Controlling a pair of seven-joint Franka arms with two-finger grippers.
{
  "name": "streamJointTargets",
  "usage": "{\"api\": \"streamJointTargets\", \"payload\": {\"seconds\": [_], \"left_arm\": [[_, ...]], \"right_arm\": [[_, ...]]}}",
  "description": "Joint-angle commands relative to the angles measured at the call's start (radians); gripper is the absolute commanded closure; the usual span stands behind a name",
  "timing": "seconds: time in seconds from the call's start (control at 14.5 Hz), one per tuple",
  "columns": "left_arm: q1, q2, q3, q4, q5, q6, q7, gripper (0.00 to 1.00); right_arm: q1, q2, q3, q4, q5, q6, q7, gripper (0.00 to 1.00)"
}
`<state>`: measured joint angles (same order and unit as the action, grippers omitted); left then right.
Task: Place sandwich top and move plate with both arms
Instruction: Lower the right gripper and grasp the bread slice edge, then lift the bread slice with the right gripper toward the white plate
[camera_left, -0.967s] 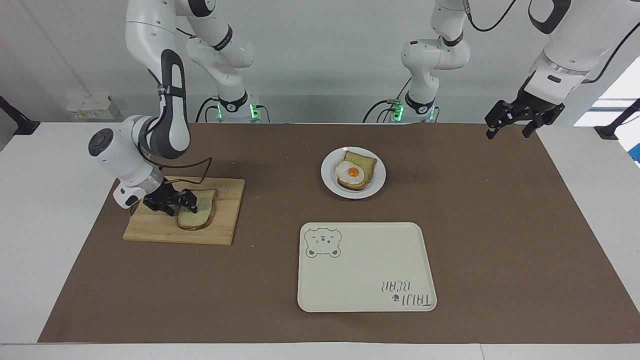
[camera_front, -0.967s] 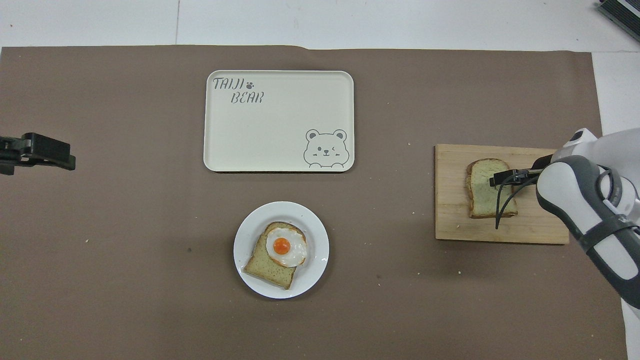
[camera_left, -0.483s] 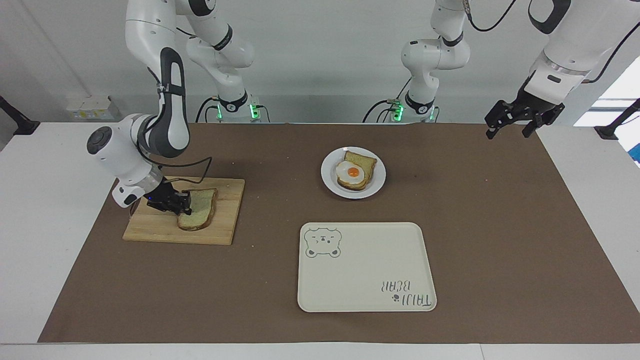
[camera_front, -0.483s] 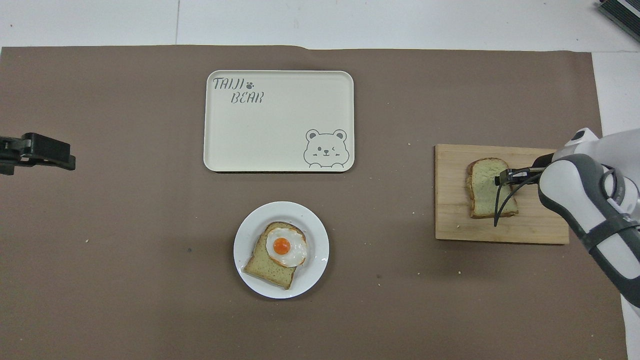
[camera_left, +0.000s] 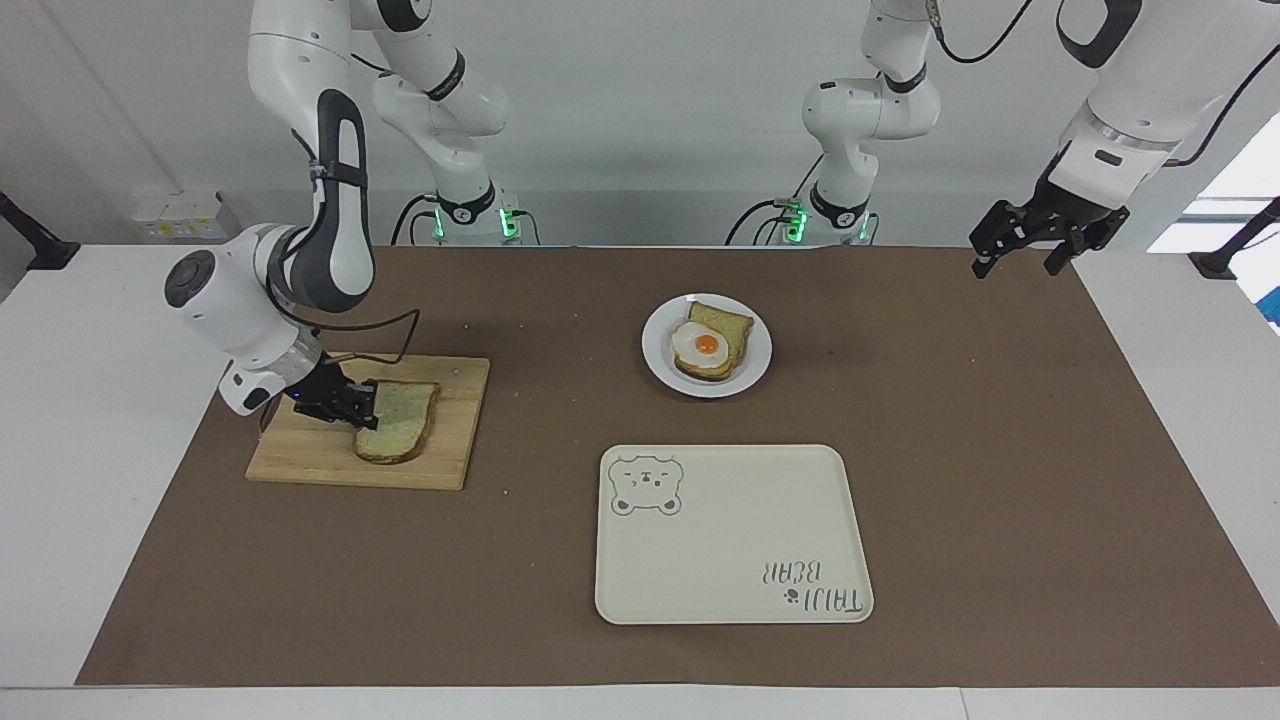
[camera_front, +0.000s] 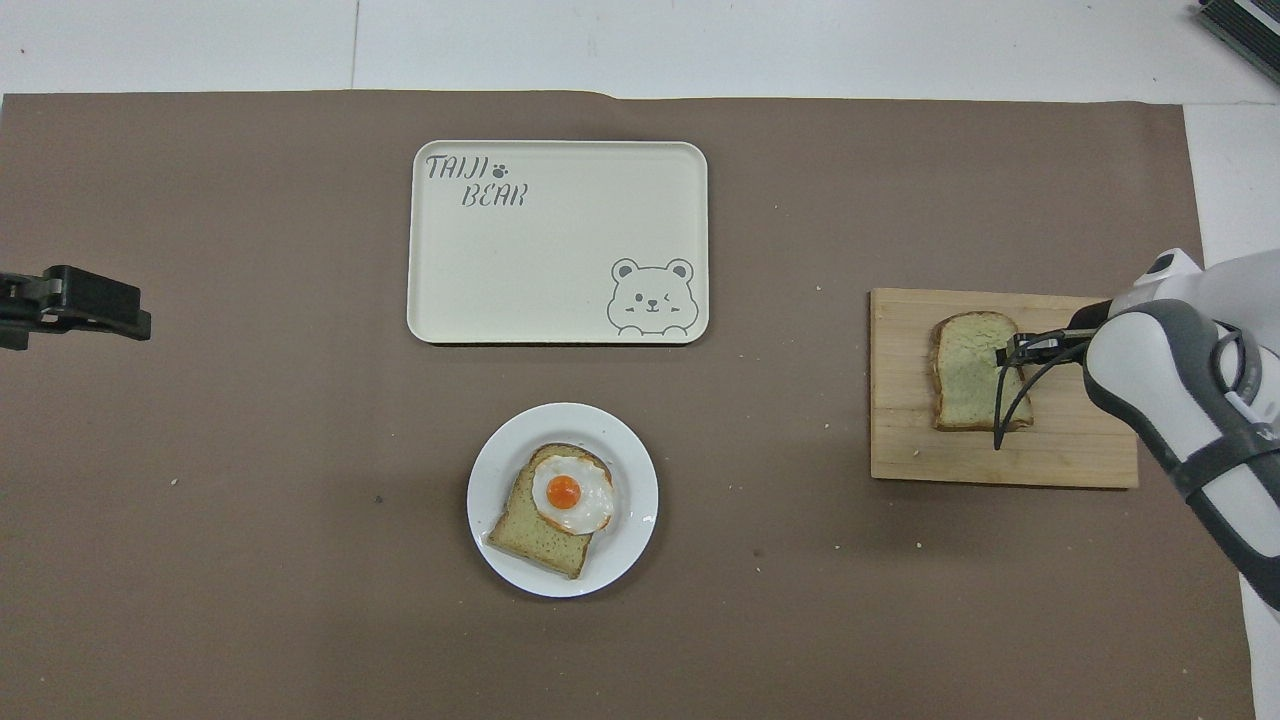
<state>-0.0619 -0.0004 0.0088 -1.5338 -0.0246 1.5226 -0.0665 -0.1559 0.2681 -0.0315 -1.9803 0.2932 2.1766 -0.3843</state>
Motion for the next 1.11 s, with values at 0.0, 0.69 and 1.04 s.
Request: {"api": "streamJointTargets", "payload": {"seconds": [0.0,0.69,1.04], "left_arm": [[0.007,-0.026,-0.006,-0.023,0.003,-0.007,-0.010,0.00],[0.007,-0.026,-0.006,-0.023,0.003,-0.007,-0.010,0.00],[0.007,-0.026,-0.004,-0.023,0.003,-0.007,-0.010,0.00]], "right_arm": [[-0.001,-0.045,0.010,0.041,0.012,-0.090,-0.027,1.00],[0.110,-0.119,0.027,0.153,0.021,-0.308,0.091,1.00],[0.249,-0.124,0.039,0.156,0.027,-0.307,0.266,1.00]]}}
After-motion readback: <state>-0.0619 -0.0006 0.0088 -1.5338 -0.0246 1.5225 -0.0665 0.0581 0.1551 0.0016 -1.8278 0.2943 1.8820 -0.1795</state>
